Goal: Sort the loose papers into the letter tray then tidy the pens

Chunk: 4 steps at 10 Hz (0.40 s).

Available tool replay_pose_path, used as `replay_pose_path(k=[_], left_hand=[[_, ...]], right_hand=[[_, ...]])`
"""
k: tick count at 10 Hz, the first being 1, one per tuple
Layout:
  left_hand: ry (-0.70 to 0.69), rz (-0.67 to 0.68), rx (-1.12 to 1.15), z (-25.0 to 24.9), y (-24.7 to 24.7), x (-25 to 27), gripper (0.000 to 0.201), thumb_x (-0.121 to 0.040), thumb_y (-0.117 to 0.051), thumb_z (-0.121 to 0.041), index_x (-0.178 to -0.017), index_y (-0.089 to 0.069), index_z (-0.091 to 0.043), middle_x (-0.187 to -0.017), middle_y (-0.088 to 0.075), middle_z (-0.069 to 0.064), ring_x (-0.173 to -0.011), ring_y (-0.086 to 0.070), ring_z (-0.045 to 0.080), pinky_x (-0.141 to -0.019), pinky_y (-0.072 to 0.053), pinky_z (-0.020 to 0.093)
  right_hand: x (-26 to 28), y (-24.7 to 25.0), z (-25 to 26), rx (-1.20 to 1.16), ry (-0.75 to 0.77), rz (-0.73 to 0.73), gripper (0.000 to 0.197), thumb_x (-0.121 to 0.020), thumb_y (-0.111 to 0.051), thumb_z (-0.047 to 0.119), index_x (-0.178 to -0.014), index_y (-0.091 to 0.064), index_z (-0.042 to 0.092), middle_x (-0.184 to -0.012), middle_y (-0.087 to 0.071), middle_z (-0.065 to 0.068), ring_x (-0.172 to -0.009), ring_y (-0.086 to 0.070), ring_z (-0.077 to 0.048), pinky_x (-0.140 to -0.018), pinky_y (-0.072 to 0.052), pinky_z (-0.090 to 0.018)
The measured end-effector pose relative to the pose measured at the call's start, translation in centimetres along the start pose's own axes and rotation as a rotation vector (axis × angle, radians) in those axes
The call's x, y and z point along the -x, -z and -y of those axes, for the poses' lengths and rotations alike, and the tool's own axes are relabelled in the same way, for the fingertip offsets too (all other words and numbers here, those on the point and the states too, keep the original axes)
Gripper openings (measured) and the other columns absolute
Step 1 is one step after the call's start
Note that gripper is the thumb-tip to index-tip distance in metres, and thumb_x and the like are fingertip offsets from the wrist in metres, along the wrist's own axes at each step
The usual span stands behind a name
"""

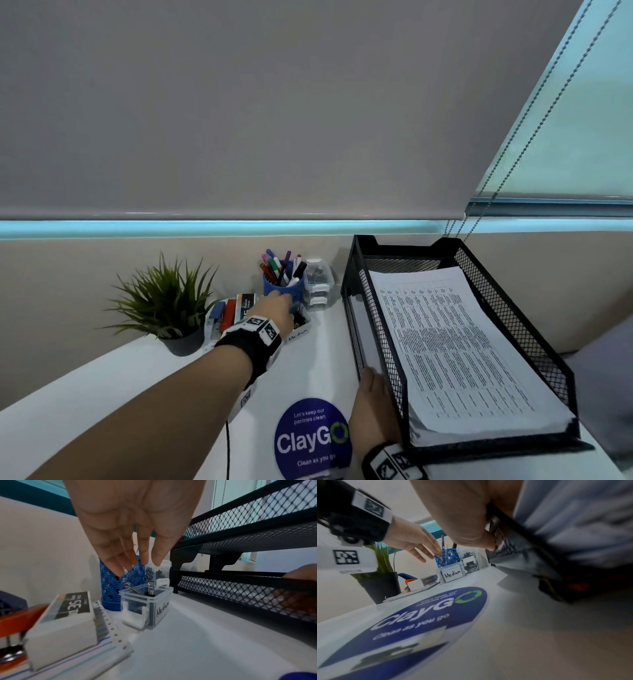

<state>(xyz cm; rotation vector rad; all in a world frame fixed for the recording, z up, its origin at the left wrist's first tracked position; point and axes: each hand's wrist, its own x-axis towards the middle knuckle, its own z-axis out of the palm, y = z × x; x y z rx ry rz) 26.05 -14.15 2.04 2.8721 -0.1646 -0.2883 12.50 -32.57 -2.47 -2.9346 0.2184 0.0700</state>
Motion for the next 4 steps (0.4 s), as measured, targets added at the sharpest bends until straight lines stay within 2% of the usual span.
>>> replay_pose_path(k=[1,2,3,4], left_hand=[[-0.01,0.051,-0.061,-0.4,1.0,1.5,0.026,-0.09,-0.046,-0.015,-0.113,-0.059,-0.008,-0.117,-0.06,0.012,-0.107,-0.057,0.028,-0.085,-0.046,0.031],[-0.034,0.093,-0.103,-0.2,2.7,3.0,0.026,-0.09,-0.046,-0.015,-0.11,-0.061,-0.007,-0.112,-0.063,0.012,-0.103,-0.059,0.028,-0.083,-0.047,0.031],[-0.007,0.099,-0.109,0.6,4.5,4.1,0.025,-0.09,-0.046,-0.017,-0.107,-0.062,-0.007,-0.105,-0.062,0.012,-0.1,-0.06,0.028,-0.082,-0.048,0.033],[-0.01,0.024,-0.096,1.0,6.8,5.2,0.026,-0.09,-0.046,-0.014,-0.109,-0.061,-0.005,-0.108,-0.062,0.013,-0.102,-0.059,0.029,-0.085,-0.047,0.032]], right_hand=[[0.9,0.8,0.3,-0.106,0.009,-0.022,0.053,-0.09,-0.037,-0.004,-0.142,-0.027,0.006,-0.14,-0.038,-0.009,-0.126,-0.042,-0.018,-0.1,-0.035,-0.021],[1.7,1.6,1.1,-0.124,-0.031,0.045,0.072,-0.089,-0.046,-0.001,-0.149,-0.008,0.007,-0.153,-0.019,-0.011,-0.139,-0.029,-0.019,-0.108,-0.03,-0.023],[2.7,2.5,2.0,-0.109,-0.065,0.051,0.082,-0.085,-0.055,0.005,-0.15,-0.006,0.012,-0.156,-0.012,-0.007,-0.141,-0.024,-0.018,-0.11,-0.028,-0.023],[3.9,2.7,3.3,-0.071,-0.009,0.043,0.07,-0.087,-0.051,0.012,-0.148,-0.017,0.016,-0.155,-0.013,-0.006,-0.144,-0.014,-0.022,-0.116,-0.017,-0.03]])
